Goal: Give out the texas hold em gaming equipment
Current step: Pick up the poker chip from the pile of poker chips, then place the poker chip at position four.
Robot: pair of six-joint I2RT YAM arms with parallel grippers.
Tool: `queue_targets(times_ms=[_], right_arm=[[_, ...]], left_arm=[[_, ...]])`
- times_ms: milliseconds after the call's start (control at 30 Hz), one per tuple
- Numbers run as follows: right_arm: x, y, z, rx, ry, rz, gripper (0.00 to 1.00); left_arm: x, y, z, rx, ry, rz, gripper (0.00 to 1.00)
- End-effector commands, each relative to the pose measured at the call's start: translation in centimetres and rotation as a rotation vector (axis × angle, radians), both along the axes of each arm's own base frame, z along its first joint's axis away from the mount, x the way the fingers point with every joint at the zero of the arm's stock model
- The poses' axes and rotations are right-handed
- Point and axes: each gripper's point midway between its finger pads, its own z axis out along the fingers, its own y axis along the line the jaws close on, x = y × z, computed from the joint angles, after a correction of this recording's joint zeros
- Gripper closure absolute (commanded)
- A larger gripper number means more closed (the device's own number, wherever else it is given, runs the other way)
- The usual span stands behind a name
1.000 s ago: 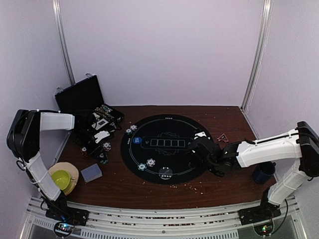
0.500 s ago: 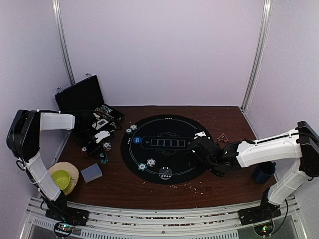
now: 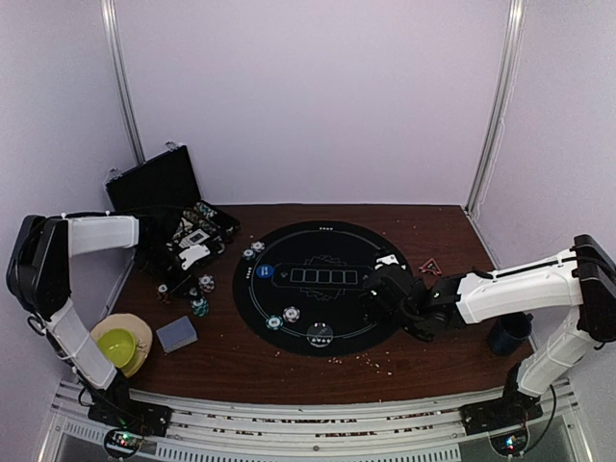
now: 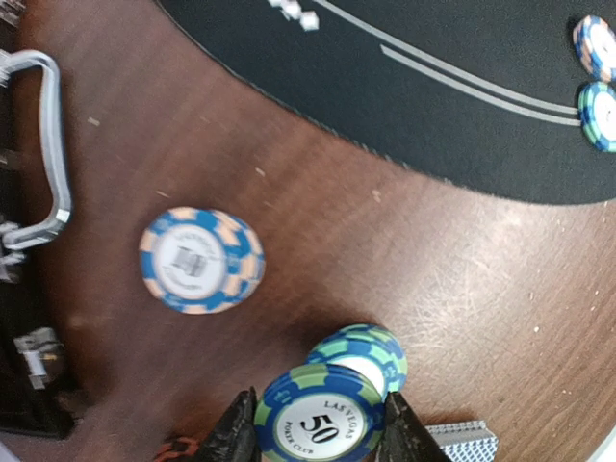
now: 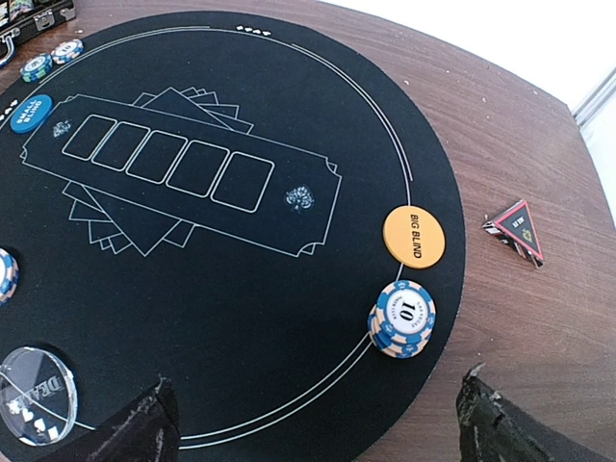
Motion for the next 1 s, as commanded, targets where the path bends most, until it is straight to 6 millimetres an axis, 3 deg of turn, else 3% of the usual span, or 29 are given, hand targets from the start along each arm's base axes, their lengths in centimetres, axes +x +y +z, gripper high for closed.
queue_targets(times_ms=[0,133,233,533,667,967], right_arm=[[0.2,-0.3,1.5,0.027,-0.047,-0.035,0.00],[0.3,-1.1,2.5,0.047,-0.078,-0.065,0.00],[0.6,-2.3,3.2,0.062,-0.105,-0.107,0.00],[1.1,-7.6,6.1,0.163,-0.208,-0.276,0.00],[0.8,-9.6,7.3,0.221,-0.253,-0.327,0.00],[0.3,-10.6,8.4,0.275,-0.281,-0.342,0.00]], left_arm=[[1.6,-0.5,3.3,0.001,-0.089,-0.005,0.64],[1.8,-2.4,4.7,0.001,-0.107,-0.045,0.64],[1.8,-5.1,5.6,0.012,-0.122,-0.099,0.64],[0.3,-18.0,5.0,0.005,-0.060,-0.352,0.64],[-1.1,-23.5,3.4,0.007,-0.026,-0.455,0.64],[-2.2,-32.5,2.2,-0.044,-0.039,-0.547,0.65]])
